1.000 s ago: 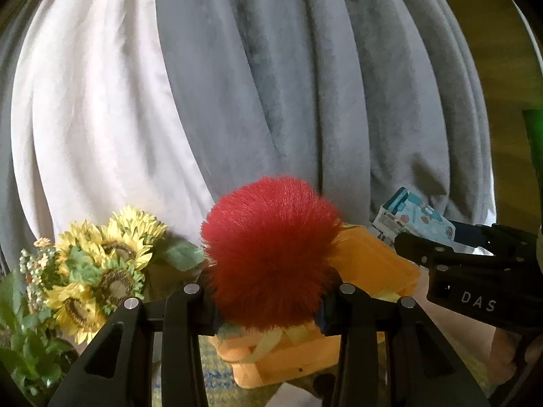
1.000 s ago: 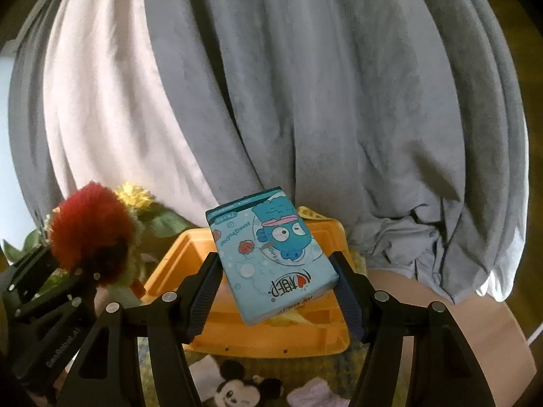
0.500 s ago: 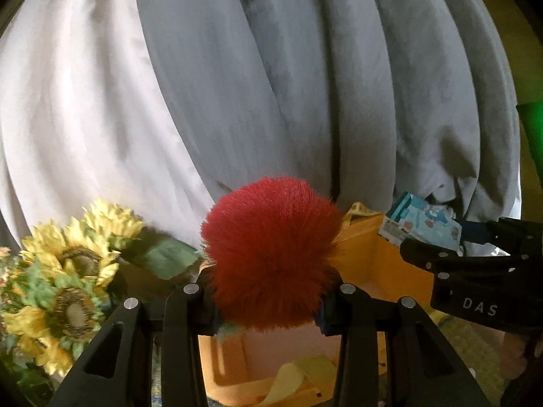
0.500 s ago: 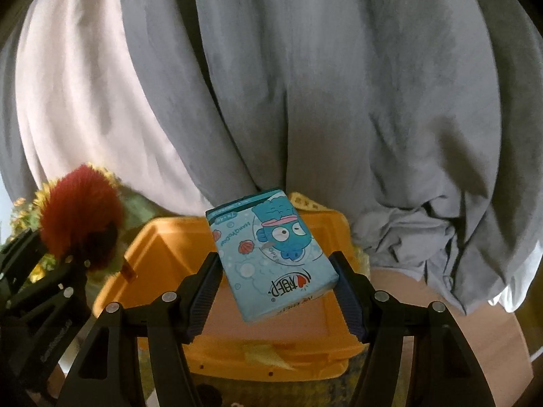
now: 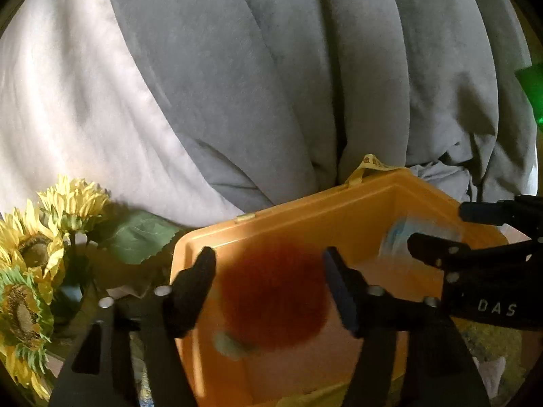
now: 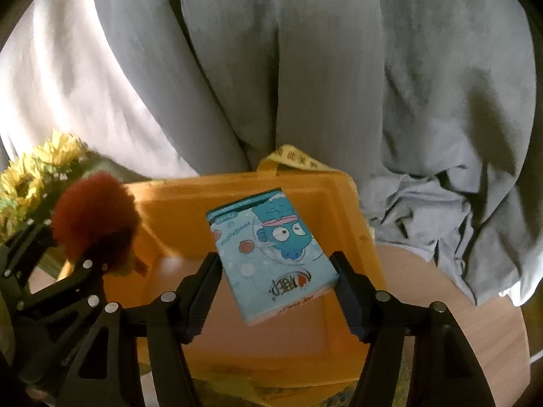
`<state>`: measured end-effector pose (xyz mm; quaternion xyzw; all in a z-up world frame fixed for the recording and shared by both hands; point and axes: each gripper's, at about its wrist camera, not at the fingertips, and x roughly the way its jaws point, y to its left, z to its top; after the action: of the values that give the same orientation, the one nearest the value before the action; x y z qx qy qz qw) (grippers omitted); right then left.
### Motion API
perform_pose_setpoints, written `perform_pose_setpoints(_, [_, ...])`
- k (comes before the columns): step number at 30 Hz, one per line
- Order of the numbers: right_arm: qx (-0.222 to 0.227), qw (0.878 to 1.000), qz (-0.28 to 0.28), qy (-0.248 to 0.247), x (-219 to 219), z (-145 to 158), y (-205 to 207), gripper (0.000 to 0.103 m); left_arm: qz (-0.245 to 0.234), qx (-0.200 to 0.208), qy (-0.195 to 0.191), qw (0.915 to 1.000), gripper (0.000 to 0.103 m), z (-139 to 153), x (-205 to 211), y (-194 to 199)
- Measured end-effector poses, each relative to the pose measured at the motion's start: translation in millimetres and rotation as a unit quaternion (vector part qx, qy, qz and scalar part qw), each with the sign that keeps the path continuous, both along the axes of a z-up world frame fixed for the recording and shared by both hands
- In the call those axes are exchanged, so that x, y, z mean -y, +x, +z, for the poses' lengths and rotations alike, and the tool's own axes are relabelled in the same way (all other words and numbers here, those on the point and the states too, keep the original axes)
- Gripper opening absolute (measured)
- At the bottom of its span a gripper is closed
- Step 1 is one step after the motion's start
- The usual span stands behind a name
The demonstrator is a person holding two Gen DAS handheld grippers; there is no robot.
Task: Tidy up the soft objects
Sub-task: 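Open both grippers over the orange crate, dropping pompom and tissue pack inside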
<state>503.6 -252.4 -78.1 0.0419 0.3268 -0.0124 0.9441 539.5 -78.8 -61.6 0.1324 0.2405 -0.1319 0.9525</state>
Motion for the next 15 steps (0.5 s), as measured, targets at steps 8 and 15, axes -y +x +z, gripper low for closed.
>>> perform_pose_setpoints(8, [0.009,1.0,-0.029,-0.004,4.2,0.9,-10.6,0.08,0.01,-0.004,-0.028,0.9995,0.073,10.0,-12.0,-14.2])
perform_pose_setpoints(15, [0.045,0.998,-0.048,0.003,5.2,19.6,-40.2,0.08,0.008,0.023,-0.054,0.9983,0.075,36.5,-21.5,-45.3])
